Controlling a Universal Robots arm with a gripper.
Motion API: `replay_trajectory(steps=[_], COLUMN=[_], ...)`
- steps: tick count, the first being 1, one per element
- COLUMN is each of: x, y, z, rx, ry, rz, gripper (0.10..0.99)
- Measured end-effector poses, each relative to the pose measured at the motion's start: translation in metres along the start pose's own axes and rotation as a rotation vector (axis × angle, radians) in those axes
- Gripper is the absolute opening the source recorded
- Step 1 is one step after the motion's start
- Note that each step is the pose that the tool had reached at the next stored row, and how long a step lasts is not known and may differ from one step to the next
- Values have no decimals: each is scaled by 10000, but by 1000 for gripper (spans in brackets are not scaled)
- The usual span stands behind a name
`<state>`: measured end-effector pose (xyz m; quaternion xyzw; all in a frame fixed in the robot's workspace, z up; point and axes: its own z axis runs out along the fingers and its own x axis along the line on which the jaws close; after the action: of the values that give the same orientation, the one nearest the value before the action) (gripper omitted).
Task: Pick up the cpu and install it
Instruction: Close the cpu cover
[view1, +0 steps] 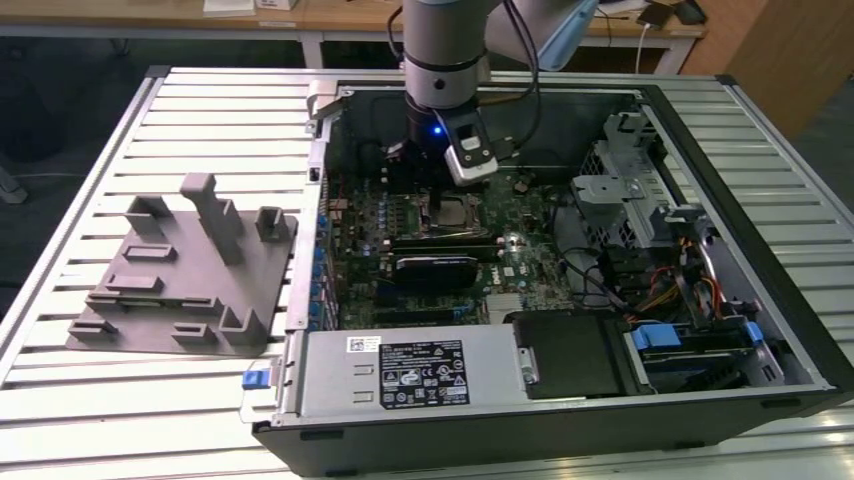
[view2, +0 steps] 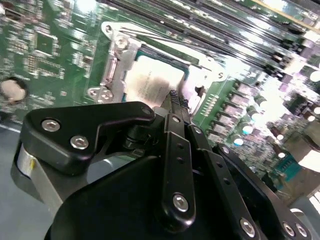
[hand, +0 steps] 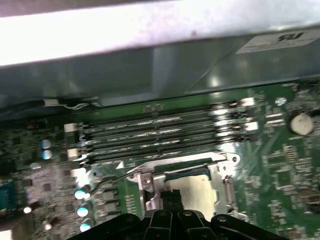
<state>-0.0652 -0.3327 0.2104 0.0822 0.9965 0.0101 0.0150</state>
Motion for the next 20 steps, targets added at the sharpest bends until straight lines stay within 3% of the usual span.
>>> replay_trajectory(steps=[2, 3, 4, 15, 17, 20], x=[-14, -19, -21, -21, -16, -3], y=[-8, -15, -21, -30, -32, -36], z=[3, 4, 5, 48, 59, 70], rx=[52, 68, 73, 69, 62, 35], ry=[307, 393, 422, 405, 353, 194], rz=[5, 6, 6, 6, 6, -2], gripper=[106, 106, 106, 106, 106, 106])
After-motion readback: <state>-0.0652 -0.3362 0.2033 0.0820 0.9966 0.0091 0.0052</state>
